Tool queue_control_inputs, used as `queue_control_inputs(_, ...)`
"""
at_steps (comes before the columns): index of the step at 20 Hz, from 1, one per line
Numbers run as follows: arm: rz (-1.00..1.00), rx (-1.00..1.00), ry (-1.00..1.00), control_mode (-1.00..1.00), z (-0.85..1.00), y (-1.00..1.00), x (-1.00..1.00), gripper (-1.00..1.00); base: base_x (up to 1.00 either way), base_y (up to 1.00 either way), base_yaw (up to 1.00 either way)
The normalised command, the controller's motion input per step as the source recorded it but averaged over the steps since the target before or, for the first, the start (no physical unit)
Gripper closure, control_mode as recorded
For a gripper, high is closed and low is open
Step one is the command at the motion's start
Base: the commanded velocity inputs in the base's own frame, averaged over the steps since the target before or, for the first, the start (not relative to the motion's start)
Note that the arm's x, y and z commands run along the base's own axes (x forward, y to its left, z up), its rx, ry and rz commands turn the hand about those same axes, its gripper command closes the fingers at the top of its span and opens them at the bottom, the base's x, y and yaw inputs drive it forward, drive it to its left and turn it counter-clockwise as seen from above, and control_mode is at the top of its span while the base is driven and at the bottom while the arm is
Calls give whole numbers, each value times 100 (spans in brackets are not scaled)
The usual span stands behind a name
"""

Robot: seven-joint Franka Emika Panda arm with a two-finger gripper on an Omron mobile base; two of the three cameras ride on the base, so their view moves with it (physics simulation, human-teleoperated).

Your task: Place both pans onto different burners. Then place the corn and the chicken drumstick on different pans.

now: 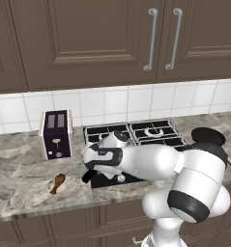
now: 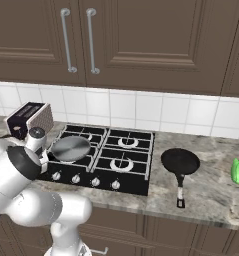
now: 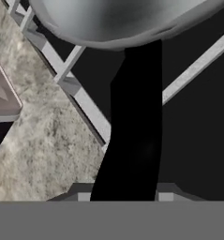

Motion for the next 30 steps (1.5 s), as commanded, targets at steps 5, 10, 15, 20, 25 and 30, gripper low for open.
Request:
queue_control_inputs(5,0,9,5,-100,-12,3,2,100,0,0,0)
queue_control_inputs(10,0,5,7,-100,-10,14,15,100,0,0,0)
queue_control_inputs(15,0,3,6,-100,-16,20,7,-100,0,0,0)
queue_control_inputs(20,0,0,0,-100,0,2,0,-100,0,0,0)
queue_control_inputs(25,0,0,0,-100,0,0,0,-100,0,0,0)
queue_control_inputs(30,0,0,0,-100,2,0,0,-100,0,0,0)
